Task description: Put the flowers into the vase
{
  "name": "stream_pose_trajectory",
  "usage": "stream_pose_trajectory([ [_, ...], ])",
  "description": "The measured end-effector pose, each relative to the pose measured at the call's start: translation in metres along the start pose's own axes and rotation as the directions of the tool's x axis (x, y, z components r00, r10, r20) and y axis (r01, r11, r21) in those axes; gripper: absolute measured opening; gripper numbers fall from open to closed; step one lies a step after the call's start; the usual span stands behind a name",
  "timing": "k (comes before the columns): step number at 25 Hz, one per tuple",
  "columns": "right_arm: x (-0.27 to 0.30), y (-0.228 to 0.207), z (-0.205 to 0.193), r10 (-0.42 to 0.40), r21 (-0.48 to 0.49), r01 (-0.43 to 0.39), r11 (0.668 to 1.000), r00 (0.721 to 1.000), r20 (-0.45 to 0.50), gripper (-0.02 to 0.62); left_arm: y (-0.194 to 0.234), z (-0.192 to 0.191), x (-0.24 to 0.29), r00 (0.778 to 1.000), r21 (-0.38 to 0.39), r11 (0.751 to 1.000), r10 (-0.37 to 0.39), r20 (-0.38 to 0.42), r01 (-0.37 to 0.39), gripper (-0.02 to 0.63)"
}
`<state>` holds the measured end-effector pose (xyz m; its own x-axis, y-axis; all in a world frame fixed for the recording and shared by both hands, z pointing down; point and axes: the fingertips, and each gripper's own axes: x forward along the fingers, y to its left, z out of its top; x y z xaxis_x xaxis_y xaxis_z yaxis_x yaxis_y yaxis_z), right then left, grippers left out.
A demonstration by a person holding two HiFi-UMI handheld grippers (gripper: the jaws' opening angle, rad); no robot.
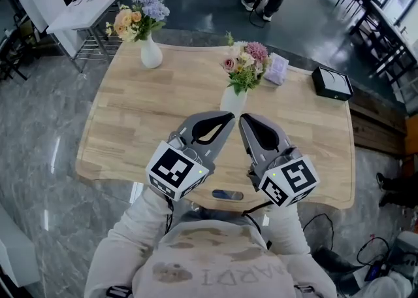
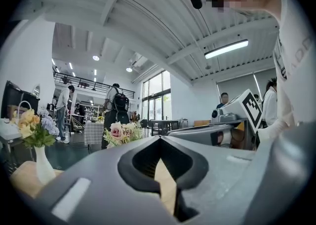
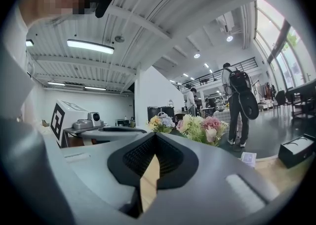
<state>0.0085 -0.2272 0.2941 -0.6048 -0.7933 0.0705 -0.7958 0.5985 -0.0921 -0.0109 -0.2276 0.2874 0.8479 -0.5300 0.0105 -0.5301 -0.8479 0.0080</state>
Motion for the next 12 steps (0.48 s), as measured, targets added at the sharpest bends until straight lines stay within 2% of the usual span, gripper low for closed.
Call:
stream_pose_trajectory([
  [12, -0.0015, 0.0109, 0.0052, -0.006, -0.023, 0.006, 1.000, 1.000, -0.001, 0.025, 0.0003, 0.0070, -0.0077, 1.000, 0.003, 1.000, -0.004, 0.021, 0.004, 0.000],
])
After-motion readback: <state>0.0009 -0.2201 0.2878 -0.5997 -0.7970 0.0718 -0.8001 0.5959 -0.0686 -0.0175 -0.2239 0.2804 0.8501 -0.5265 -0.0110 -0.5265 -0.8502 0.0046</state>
